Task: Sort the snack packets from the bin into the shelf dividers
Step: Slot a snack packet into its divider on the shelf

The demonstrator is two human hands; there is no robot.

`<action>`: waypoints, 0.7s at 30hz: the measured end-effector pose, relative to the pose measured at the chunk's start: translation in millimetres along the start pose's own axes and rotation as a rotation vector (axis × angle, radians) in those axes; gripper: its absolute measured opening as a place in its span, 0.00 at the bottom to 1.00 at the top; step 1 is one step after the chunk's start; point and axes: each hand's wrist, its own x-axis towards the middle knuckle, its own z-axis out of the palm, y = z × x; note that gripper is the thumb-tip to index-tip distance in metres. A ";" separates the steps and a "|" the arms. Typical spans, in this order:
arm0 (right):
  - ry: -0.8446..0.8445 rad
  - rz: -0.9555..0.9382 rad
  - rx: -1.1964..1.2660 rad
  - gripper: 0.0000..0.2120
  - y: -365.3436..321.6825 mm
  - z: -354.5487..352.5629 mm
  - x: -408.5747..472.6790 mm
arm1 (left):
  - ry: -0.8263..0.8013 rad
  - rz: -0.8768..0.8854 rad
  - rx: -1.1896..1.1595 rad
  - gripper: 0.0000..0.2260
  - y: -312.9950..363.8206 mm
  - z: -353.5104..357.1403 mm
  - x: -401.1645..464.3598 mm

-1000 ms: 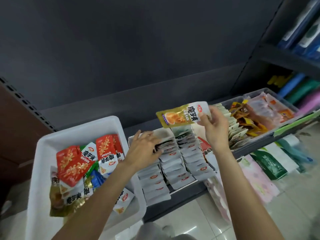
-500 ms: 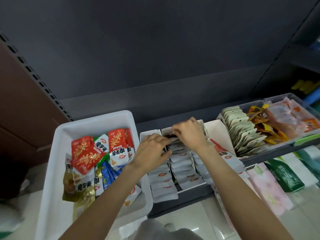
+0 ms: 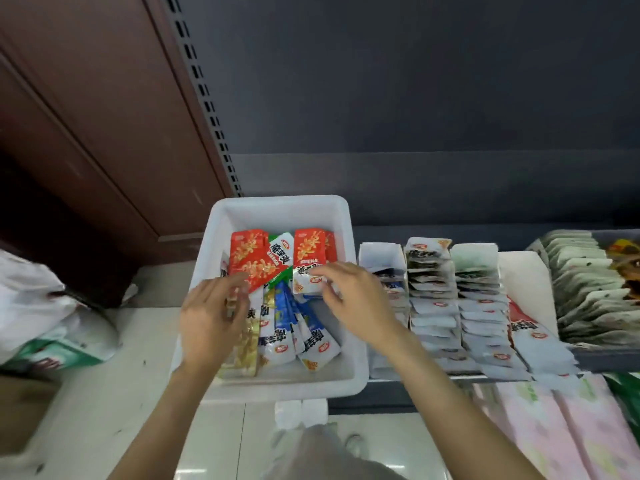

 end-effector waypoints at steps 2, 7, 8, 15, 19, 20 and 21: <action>-0.123 -0.018 0.041 0.13 -14.2 32.0 12.3 | -0.076 -0.140 0.084 0.09 -23.1 -12.8 -6.7; -0.334 -0.045 0.041 0.19 -35.5 97.0 43.3 | -0.343 -0.340 0.176 0.16 -31.8 -25.1 -8.7; -0.380 -0.054 -0.005 0.21 -35.8 108.1 48.0 | -0.372 -0.323 0.187 0.15 -29.9 -22.8 -7.2; -0.557 -0.067 -0.288 0.28 -6.6 152.1 44.2 | -0.657 -0.246 0.485 0.25 -20.2 17.2 4.5; -0.446 0.110 0.055 0.27 -4.0 142.8 40.5 | -0.672 -0.241 0.636 0.27 -19.9 30.8 15.9; -0.420 0.168 0.102 0.26 -4.0 137.9 40.1 | -0.693 -0.222 0.669 0.24 -18.0 32.3 16.3; -0.405 0.215 0.134 0.25 -3.4 133.1 39.7 | -0.733 -0.202 0.708 0.21 -17.6 35.5 15.6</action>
